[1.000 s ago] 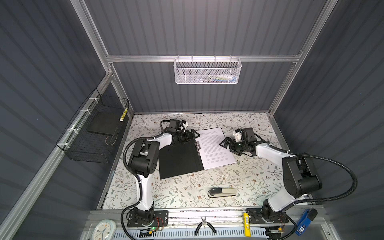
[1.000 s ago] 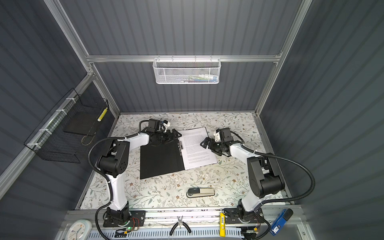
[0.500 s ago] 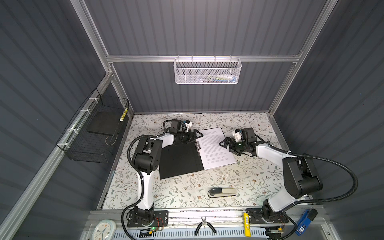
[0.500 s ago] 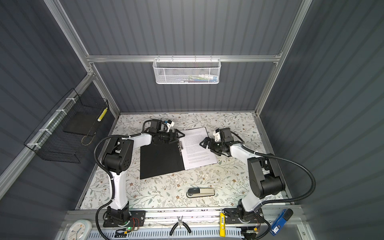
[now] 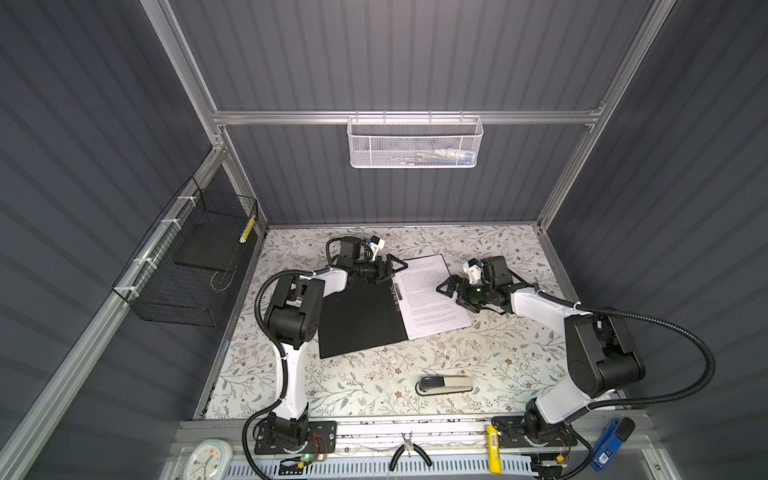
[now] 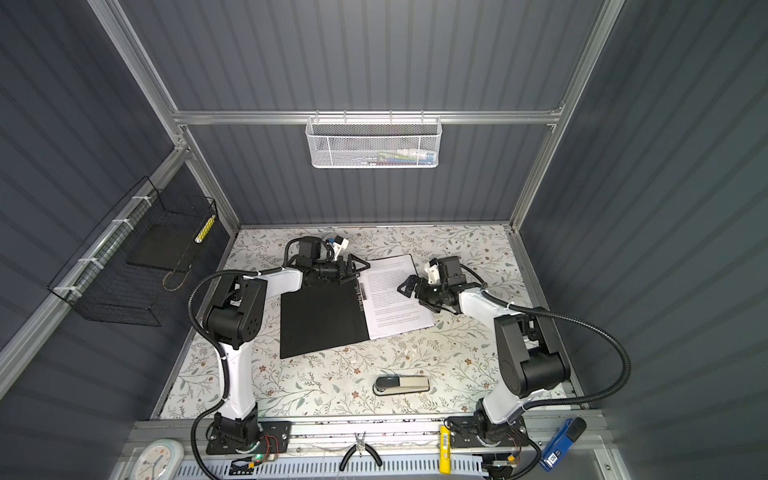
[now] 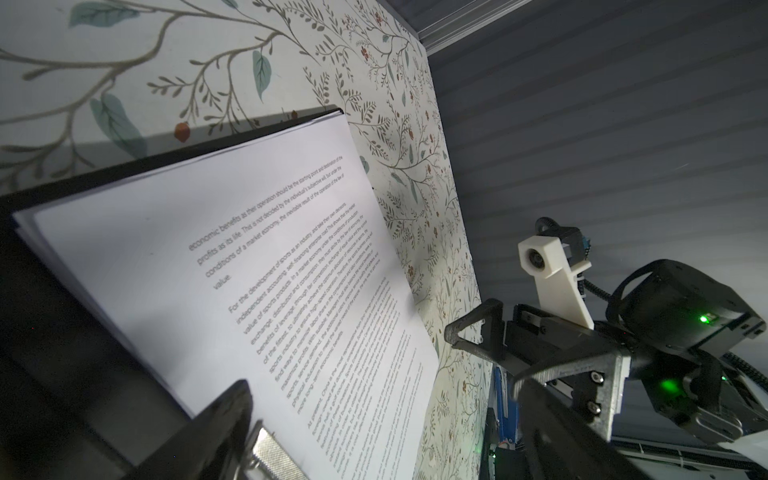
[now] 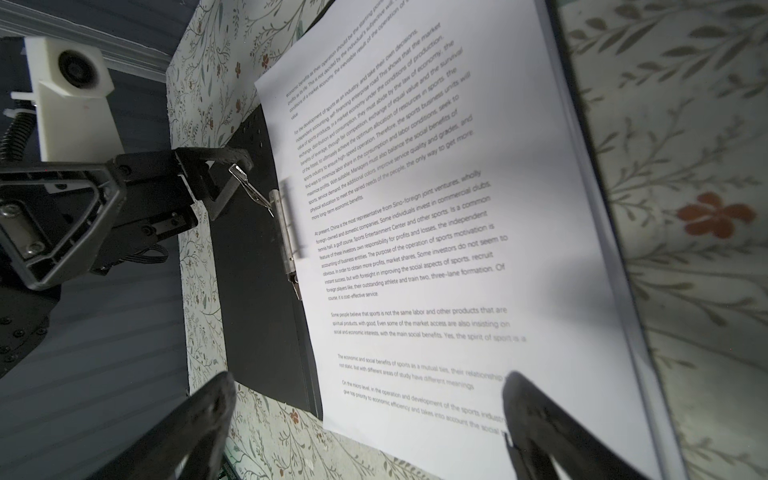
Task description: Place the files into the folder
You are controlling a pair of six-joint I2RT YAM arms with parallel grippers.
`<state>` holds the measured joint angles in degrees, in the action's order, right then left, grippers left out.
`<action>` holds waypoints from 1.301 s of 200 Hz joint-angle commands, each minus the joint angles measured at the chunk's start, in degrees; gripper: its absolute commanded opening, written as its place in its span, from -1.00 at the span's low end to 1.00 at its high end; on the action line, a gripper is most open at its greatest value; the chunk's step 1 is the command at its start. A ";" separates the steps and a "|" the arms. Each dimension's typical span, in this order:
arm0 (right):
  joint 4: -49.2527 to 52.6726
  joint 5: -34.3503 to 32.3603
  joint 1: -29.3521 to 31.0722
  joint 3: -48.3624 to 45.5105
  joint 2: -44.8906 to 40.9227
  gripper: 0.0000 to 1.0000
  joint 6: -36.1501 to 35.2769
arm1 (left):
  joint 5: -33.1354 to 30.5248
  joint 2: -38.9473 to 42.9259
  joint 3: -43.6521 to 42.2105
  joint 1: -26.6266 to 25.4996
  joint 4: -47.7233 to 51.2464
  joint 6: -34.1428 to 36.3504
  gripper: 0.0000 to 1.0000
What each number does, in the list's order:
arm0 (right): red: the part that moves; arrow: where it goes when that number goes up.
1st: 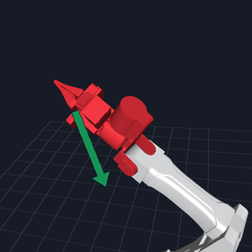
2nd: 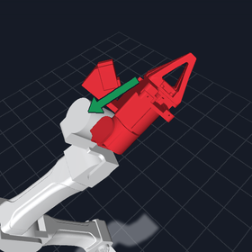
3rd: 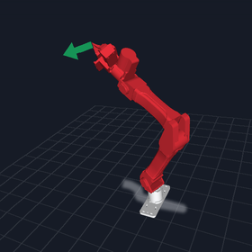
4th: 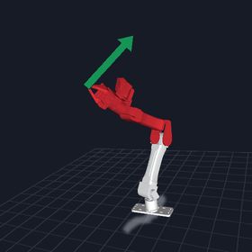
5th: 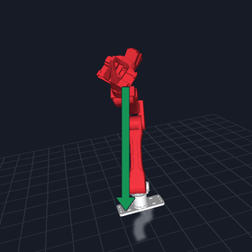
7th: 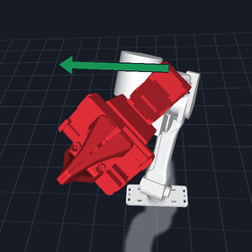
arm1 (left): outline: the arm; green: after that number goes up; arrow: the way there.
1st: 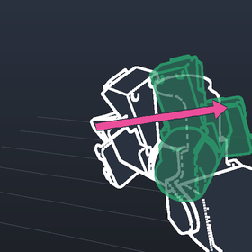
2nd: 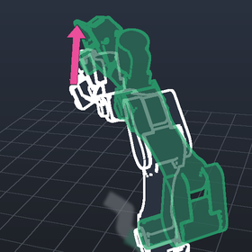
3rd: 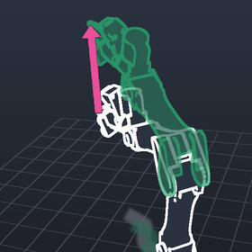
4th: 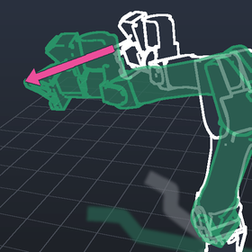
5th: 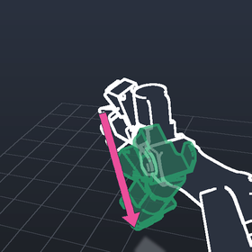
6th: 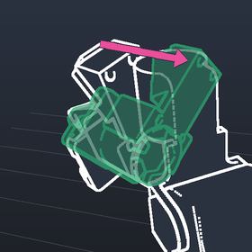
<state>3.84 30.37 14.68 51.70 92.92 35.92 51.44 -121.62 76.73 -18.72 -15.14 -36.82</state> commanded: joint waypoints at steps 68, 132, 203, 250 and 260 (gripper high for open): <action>1.25 -9.41 -1.09 -1.21 -7.62 0.98 3.61 | 0.47 9.07 -10.12 -5.55 -7.24 -4.24 0.99; -21.38 0.77 -9.97 -13.48 -11.21 0.98 15.87 | -10.13 20.52 -10.51 -5.63 7.09 4.18 1.00; -12.63 -0.67 -1.07 -6.73 -9.30 0.98 16.78 | -32.11 41.09 -22.26 -5.23 21.16 9.60 1.00; -11.37 -6.04 10.66 0.24 -1.77 0.68 26.10 | -39.38 48.05 -31.20 -3.40 28.20 4.85 1.00; -13.40 -5.31 12.24 1.29 0.40 0.58 28.90 | -39.28 48.01 -32.99 -3.01 28.58 4.14 1.00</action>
<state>-8.99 26.17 24.01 50.81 89.12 57.36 16.08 -74.52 47.24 -22.70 8.23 -30.33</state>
